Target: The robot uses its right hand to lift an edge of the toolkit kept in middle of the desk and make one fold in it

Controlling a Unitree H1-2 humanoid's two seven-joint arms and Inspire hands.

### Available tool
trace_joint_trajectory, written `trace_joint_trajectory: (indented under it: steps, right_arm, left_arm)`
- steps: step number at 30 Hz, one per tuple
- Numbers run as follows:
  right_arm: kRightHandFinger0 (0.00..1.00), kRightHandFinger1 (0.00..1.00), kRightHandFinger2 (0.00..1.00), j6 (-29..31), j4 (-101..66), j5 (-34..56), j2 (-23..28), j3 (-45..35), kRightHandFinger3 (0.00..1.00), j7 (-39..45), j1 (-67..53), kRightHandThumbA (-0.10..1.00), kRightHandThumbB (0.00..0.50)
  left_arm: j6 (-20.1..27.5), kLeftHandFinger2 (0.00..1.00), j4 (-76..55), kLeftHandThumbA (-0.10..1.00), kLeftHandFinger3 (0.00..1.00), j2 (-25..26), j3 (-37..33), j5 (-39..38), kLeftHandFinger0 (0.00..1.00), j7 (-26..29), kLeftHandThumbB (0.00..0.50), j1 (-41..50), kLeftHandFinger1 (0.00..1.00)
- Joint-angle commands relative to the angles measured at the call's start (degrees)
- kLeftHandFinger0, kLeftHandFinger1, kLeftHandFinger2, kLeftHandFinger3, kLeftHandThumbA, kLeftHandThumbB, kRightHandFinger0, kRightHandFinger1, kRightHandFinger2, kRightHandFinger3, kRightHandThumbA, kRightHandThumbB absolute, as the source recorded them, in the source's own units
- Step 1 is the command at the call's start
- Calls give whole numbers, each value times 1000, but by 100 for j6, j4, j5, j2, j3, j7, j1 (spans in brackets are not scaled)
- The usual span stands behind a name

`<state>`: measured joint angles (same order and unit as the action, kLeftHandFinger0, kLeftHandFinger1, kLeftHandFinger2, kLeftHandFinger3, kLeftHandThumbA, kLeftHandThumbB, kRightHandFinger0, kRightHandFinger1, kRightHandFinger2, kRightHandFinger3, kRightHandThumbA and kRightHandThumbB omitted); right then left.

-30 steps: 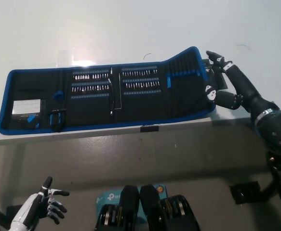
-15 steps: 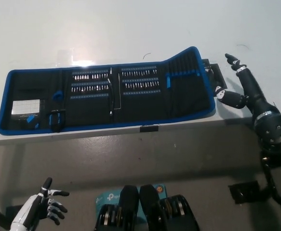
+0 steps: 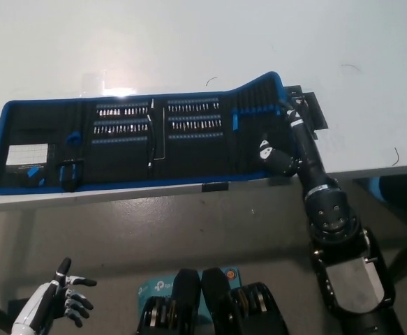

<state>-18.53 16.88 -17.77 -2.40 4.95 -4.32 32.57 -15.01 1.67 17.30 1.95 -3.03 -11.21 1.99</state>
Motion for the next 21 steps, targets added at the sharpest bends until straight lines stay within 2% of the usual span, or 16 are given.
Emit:
trace_joint_trajectory:
  steps: [1,4,5,7,9,11,13,14,15,16,17,18,19,20,21]
  right_arm:
    - [1000,1000,1000,193,-26,-102,-117,114,1000,-224,70,298,273]
    - [1000,1000,1000,311,81,-126,-64,78,1000,-394,-26,280,255]
    - [1000,1000,1000,357,133,-122,-47,34,1000,-479,-53,241,252]
    - [1000,1000,1000,477,158,-18,-14,-81,1000,-554,-158,215,238]
    - [1000,1000,1000,553,193,92,-5,-182,1000,-575,-168,176,234]
    - [1000,1000,1000,611,172,140,43,-232,1000,-544,-198,182,234]
    - [1000,1000,1000,795,234,181,46,-301,1000,-636,-198,107,249]
    - [715,821,951,960,265,333,30,-403,1000,-628,-230,10,203]
    - [492,572,778,1023,278,396,20,-447,1000,-622,-241,14,223]
    - [186,207,392,1018,265,385,42,-439,1000,-568,-266,22,151]
    - [12,26,235,1009,267,381,82,-423,1000,-499,-270,26,177]
    - [0,1,10,1130,316,409,102,-429,1000,-475,-274,-27,154]
    - [0,0,0,1138,320,411,103,-428,1000,-477,-273,-29,153]
    - [0,0,0,1295,409,472,109,-438,1000,-460,-256,-87,143]
    - [0,0,0,1388,450,532,115,-443,888,-415,-254,-98,119]
  left_arm:
    - [203,354,-49,1000,555,-14,30,-13,359,12,500,-49,363]
    - [71,359,-210,1000,565,4,26,30,365,31,500,-28,365]
    - [147,366,-157,1000,565,16,25,9,375,-1,500,-43,374]
    - [199,341,-115,1000,554,25,34,7,339,-4,500,-57,345]
    - [149,349,-93,1000,563,21,48,-1,339,8,500,-85,346]
    - [213,336,-69,1000,555,18,55,-3,331,10,500,-79,337]
    - [228,326,-57,1000,541,-10,62,-21,322,16,500,-75,328]
    - [179,335,-98,1000,536,-27,63,-24,326,26,500,-52,335]
    - [158,337,-116,1000,535,-33,63,-18,329,30,500,-44,338]
    - [182,322,-96,1000,522,-44,65,-29,324,23,500,-27,327]
    - [208,318,-62,1000,516,-51,72,-47,314,10,500,-35,315]
    - [163,332,-117,1000,543,-30,46,0,320,4,500,-24,327]
    - [163,332,-117,1000,546,-31,47,2,321,3,500,-24,329]
    - [231,329,-79,1000,546,-18,36,18,317,-10,500,-32,328]
    - [226,331,-89,1000,551,-17,41,12,315,-14,500,-25,333]
